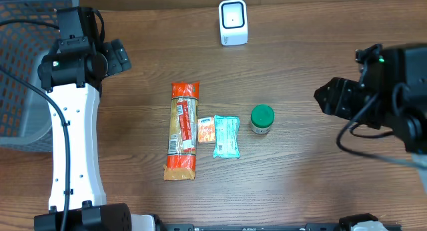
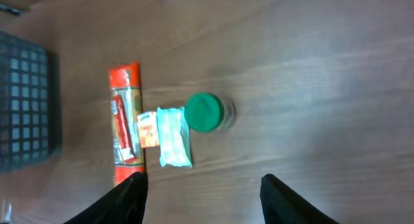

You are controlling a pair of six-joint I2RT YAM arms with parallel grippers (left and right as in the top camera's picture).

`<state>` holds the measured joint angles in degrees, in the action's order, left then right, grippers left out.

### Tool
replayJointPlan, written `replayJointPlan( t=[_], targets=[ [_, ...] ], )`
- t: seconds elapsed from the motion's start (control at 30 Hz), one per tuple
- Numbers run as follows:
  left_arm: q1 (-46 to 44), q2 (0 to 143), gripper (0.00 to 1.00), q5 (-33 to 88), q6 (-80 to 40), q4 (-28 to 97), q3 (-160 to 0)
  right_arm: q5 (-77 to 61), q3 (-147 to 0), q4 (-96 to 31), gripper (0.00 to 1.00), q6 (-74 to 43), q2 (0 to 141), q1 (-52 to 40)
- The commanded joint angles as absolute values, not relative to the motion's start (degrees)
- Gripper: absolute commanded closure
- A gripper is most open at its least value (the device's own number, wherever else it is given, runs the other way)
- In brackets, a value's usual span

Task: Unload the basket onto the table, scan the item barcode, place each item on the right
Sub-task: 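Move the right gripper over the green-lidded jar and grasp it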

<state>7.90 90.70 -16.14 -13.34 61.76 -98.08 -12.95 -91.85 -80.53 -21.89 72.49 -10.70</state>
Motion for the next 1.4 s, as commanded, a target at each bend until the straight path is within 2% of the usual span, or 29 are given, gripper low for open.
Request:
replayJointPlan(
  t=[0.0, 0.3, 0.4, 0.77, 1.07, 1.17, 1.3, 1.37],
  targets=[
    [7.86, 89.89, 0.00, -16.91, -12.84, 61.71, -99.20, -12.47, -93.03, -81.84, 0.39, -26.94, 75.16, -13.63],
    [7.86, 89.89, 0.00, -16.91, -12.84, 61.71, -99.20, -0.51, -93.03, -79.18, 0.33, -39.18, 84.75, -25.36],
    [7.86, 89.89, 0.00, -16.91, -12.84, 61.73, -99.20, -0.49, -93.03, -77.25, 0.25, -39.29, 88.97, -27.35],
    [7.86, 89.89, 0.00, -16.91, -12.84, 61.71, -99.20, 1.04, -93.03, -69.08, 0.23, -39.38, 101.49, -31.35],
    [7.86, 89.89, 0.00, -16.91, -12.84, 61.71, -99.20, 2.52, -92.99, -69.73, 0.21, -42.17, 106.13, -31.88],
    [7.86, 89.89, 0.00, -16.91, -12.84, 61.73, -99.20, 2.48, -92.95, -70.54, 0.18, -43.77, 106.50, -31.88],
    [7.86, 89.89, 0.00, -16.91, -12.84, 61.71, -99.20, 2.52, -92.58, -70.91, 0.09, -44.69, 106.54, -32.16],
    [7.86, 89.89, 0.00, -16.91, -12.84, 61.71, -99.20, 2.50, -91.88, -70.67, 0.08, -45.30, 106.54, -32.51]
  ],
)
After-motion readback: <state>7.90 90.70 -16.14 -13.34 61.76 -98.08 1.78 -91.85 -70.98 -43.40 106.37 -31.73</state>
